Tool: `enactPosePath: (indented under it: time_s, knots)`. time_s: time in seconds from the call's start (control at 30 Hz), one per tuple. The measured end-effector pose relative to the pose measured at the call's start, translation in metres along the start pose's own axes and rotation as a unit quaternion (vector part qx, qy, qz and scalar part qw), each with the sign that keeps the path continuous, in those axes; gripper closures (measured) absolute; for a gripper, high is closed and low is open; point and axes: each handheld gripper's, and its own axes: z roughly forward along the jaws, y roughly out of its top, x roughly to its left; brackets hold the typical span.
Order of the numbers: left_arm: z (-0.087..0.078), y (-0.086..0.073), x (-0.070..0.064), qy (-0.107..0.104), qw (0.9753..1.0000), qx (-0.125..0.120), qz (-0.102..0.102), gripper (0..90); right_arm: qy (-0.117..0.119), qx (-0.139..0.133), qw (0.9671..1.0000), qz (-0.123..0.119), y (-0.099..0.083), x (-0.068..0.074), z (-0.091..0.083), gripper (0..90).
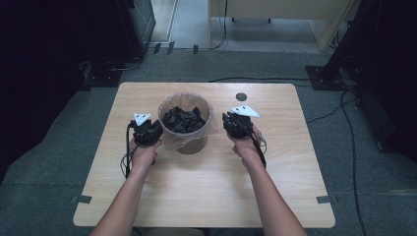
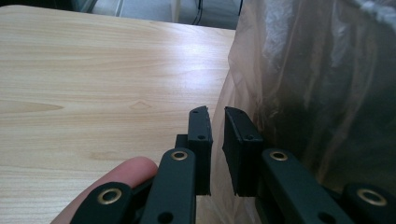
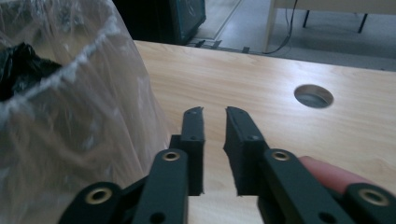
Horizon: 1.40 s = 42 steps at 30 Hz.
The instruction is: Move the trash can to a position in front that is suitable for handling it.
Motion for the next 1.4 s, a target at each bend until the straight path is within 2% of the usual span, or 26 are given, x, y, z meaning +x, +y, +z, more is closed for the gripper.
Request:
enactPosePath:
  time_s: [0.1, 0.27, 0.4, 0.47, 0.53, 0.6, 0.73, 0.8, 1.0, 1.4]
  knots:
    - [0.001, 0.0, -0.002, -0.002, 1.0, 0.002, -0.003, 81.6, 0.003, -0.002, 0.9999, 0.014, 0.005, 0.001, 0.013, 87.6]
    - [0.003, 0.001, -0.006, -0.003, 1.0, 0.003, 0.001, 82.5, -0.012, 0.006, 0.9999, -0.007, 0.006, 0.011, 0.033, 90.0]
    - [0.002, 0.001, -0.013, -0.004, 0.9999, -0.002, 0.011, 86.2, 0.006, -0.003, 1.0, -0.004, 0.004, 0.02, 0.037, 90.0]
    - [0.0, 0.001, -0.016, -0.007, 0.9999, -0.004, 0.011, 90.0, 0.007, -0.008, 0.9999, 0.005, 0.004, 0.021, 0.035, 90.0]
    - [-0.001, 0.001, -0.018, -0.007, 0.9998, -0.008, 0.017, 90.0, 0.012, -0.018, 0.9997, 0.014, 0.004, 0.02, 0.031, 90.0]
    - [-0.002, 0.0, -0.019, -0.014, 0.9996, -0.011, 0.02, 90.0, 0.024, -0.026, 0.9992, 0.018, 0.003, 0.02, 0.026, 90.0]
    - [-0.003, -0.001, -0.021, -0.021, 0.9992, -0.009, 0.032, 90.0, 0.017, -0.033, 0.9993, -0.01, -0.003, 0.019, 0.02, 90.0]
    - [-0.004, -0.002, -0.023, -0.022, 0.9991, -0.007, 0.035, 90.0, 0.017, -0.029, 0.9993, -0.015, -0.006, 0.018, 0.018, 90.0]
    - [-0.008, -0.008, -0.029, -0.024, 0.9988, -0.008, 0.042, 90.0, 0.026, -0.025, 0.9991, -0.023, -0.015, 0.016, 0.006, 90.0]
    - [-0.032, -0.029, -0.048, -0.039, 0.9981, -0.01, 0.046, 90.0, 0.013, -0.019, 0.9994, -0.028, -0.034, 0.016, -0.033, 90.0]
